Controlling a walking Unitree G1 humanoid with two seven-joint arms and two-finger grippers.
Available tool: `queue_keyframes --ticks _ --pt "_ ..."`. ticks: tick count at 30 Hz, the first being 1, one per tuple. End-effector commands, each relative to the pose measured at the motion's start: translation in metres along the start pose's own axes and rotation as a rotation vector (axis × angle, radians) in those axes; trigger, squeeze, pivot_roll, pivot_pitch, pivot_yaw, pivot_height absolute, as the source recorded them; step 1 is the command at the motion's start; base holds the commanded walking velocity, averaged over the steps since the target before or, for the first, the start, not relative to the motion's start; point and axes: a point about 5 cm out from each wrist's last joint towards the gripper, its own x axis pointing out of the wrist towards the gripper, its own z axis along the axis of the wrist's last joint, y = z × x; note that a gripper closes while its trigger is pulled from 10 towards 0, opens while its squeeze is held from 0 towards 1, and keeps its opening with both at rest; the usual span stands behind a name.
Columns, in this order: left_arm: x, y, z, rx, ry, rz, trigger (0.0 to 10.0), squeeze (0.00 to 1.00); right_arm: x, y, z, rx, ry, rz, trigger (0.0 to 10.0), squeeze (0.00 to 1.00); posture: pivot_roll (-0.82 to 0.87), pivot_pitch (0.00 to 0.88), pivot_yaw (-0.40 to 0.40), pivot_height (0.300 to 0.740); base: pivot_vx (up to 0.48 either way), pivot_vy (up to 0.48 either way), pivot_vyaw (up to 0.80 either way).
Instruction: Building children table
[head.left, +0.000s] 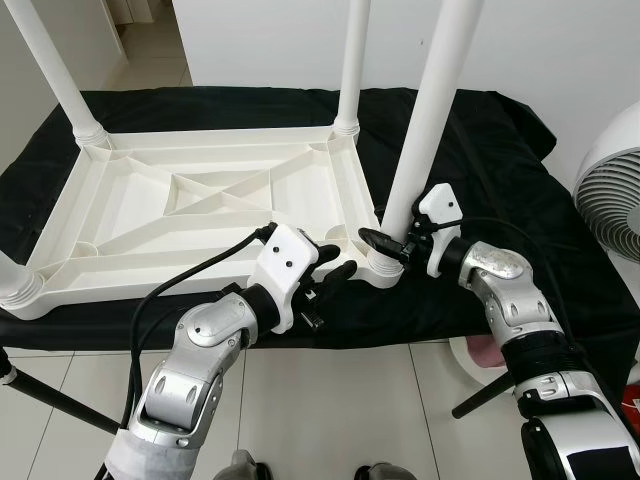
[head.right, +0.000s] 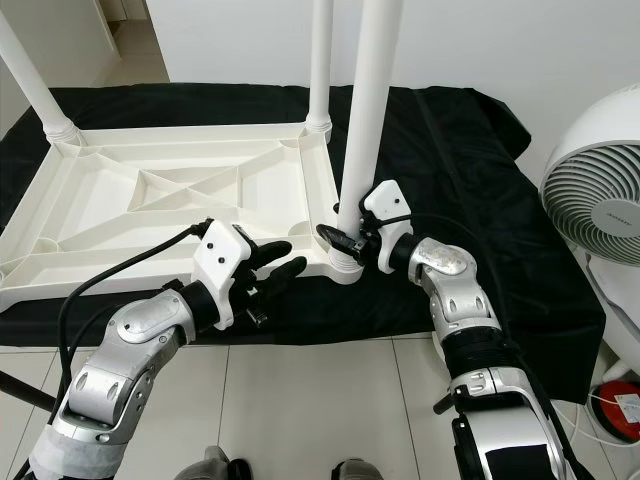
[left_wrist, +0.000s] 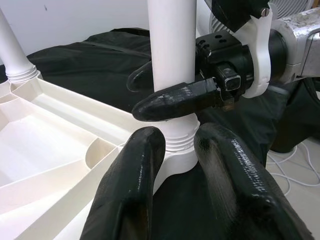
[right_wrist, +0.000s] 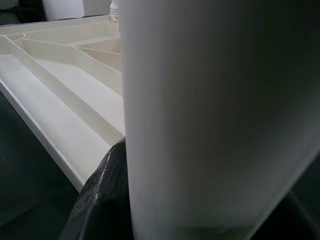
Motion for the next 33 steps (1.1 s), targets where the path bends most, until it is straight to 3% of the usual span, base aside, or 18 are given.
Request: queue_keyframes --ticks 1,8,12,15,19,22,27,30,33 --pt "0.0 0.005 0.001 0.005 -0.003 0.07 10.0 0.0 0.001 0.009 -0.012 0.039 0.039 0.036 0.0 0.0 -0.06 0.044 0.029 0.74 0.0 0.0 0.0" --pt "0.0 0.005 0.001 0.001 -0.004 0.074 10.0 0.0 0.002 0.008 -0.013 0.068 0.035 -0.062 0.0 0.0 -0.08 0.057 0.031 0.74 0.0 0.0 0.0" --pt "0.002 0.006 0.001 -0.005 -0.006 0.074 10.0 0.0 0.008 0.024 -0.008 0.093 0.006 -0.217 0.0 0.0 -0.09 0.07 0.034 0.74 0.0 0.0 0.0" --pt "0.002 0.006 0.001 -0.005 -0.006 0.074 10.0 0.0 0.008 0.024 -0.008 0.093 0.006 -0.217 0.0 0.0 -0.09 0.07 0.034 0.74 0.0 0.0 0.0" --pt "0.003 0.006 0.002 -0.007 -0.008 0.073 10.0 0.0 0.013 0.036 -0.005 0.152 -0.011 -0.319 0.0 0.0 -0.1 0.08 0.042 0.74 0.0 0.0 0.0" --pt "0.004 0.006 0.002 -0.008 -0.01 0.068 10.0 0.0 0.02 0.054 0.002 0.183 -0.039 -0.52 0.0 0.0 -0.11 0.084 0.046 0.74 0.0 0.0 0.0" --pt "0.004 0.007 0.002 -0.008 -0.011 0.068 10.0 0.0 0.024 0.058 0.003 0.201 -0.039 -0.577 0.0 0.0 -0.11 0.083 0.048 0.74 0.0 0.0 0.0" --pt "0.005 0.007 0.003 -0.006 -0.012 0.068 10.0 0.0 0.031 0.066 0.005 0.252 -0.032 -0.667 0.0 0.0 -0.1 0.083 0.048 0.74 0.0 0.0 0.0" --pt "0.005 0.008 0.004 -0.004 -0.012 0.071 10.0 0.0 0.034 0.071 0.009 0.303 -0.048 -0.681 0.0 0.0 -0.1 0.083 0.048 0.74 0.0 0.0 0.0"
